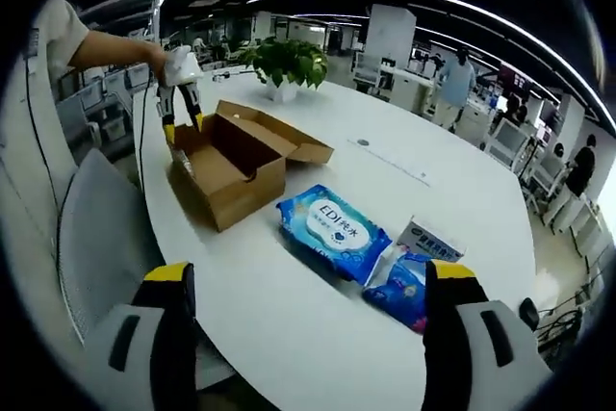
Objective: Operate the shoe box by opening the lid, removing the specified soft item, and placing it in the target area until the item is outside and the box remains undamaged.
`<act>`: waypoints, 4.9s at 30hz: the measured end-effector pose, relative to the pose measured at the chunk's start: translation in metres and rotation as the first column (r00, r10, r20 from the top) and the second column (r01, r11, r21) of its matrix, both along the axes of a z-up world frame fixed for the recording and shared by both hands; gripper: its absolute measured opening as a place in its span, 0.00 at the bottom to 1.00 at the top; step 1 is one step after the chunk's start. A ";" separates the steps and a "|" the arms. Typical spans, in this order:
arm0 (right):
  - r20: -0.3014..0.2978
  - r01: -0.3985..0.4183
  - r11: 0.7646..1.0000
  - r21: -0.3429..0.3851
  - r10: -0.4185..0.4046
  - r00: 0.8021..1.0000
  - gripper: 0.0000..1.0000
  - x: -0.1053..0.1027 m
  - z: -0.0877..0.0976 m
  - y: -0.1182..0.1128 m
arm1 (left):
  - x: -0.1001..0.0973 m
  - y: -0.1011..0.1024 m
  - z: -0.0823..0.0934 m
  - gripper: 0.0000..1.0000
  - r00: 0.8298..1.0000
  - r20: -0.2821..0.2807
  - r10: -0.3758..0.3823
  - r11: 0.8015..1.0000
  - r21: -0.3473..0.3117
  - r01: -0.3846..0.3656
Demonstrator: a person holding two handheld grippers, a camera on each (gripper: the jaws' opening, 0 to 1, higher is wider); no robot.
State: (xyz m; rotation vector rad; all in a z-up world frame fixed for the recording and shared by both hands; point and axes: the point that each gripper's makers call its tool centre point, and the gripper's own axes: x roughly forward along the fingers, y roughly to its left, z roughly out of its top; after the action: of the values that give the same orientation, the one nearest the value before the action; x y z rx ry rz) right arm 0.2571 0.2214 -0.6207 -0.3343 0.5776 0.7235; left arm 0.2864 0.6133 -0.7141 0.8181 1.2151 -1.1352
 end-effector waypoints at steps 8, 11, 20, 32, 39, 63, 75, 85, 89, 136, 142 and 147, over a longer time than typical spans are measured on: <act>-0.008 0.029 1.000 0.011 -0.029 1.000 0.93 -0.009 0.000 0.000 | -0.003 -0.001 -0.011 0.45 0.992 -0.046 -0.120 0.991 0.052 0.123; -0.012 0.039 0.999 0.010 -0.039 0.999 0.94 -0.010 -0.001 -0.001 | -0.003 -0.001 -0.016 0.46 0.985 -0.055 -0.163 0.983 0.078 0.167; -0.016 0.077 0.997 0.032 -0.076 0.997 0.96 -0.011 0.002 -0.007 | -0.007 -0.002 -0.035 0.45 0.969 -0.087 -0.229 0.968 0.086 0.237; -0.033 0.088 0.995 0.052 -0.087 0.996 0.96 -0.007 0.004 -0.005 | -0.007 -0.001 -0.049 0.45 0.969 -0.071 -0.239 0.965 0.097 0.245; -0.038 0.083 0.995 0.058 -0.080 0.996 0.96 -0.007 0.003 -0.002 | -0.003 0.000 -0.048 0.47 0.971 -0.045 -0.235 0.967 0.095 0.238; -0.042 0.069 0.995 0.073 -0.066 0.997 0.91 -0.008 0.001 0.001 | -0.006 -0.002 -0.063 0.22 0.982 -0.016 -0.186 0.979 0.085 0.186; -0.046 0.048 0.994 0.103 -0.043 0.998 0.85 -0.010 0.005 0.008 | -0.007 -0.006 -0.064 0.19 0.981 0.014 -0.192 0.980 0.060 0.190; -0.036 0.029 0.992 0.120 -0.025 0.999 0.85 -0.008 0.010 0.012 | 0.003 -0.015 -0.050 0.19 0.984 0.079 -0.159 0.987 0.015 0.158; -0.024 0.009 0.992 0.127 -0.006 1.000 0.83 -0.007 0.013 0.017 | 0.003 -0.021 -0.043 0.19 0.983 0.098 -0.154 0.988 -0.013 0.156; 0.032 -0.372 0.923 0.097 0.370 0.928 0.51 -0.009 0.023 0.122 | -0.016 -0.140 0.060 0.19 0.926 0.301 -0.228 0.895 -0.309 0.321; 0.038 -0.400 0.911 0.103 0.399 0.916 0.47 -0.009 0.024 0.134 | -0.023 -0.159 0.067 0.19 0.923 0.310 -0.229 0.877 -0.345 0.334; 0.045 -0.437 0.895 0.091 0.435 0.899 0.44 -0.013 0.025 0.143 | -0.028 -0.171 0.070 0.19 0.919 0.314 -0.239 0.861 -0.368 0.350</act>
State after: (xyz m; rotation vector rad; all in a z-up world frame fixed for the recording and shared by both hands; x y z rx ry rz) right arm 0.2441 0.3645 -0.5954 -0.3846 0.4439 1.1782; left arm 0.2582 0.4421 -0.6443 0.8054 0.6025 -1.4287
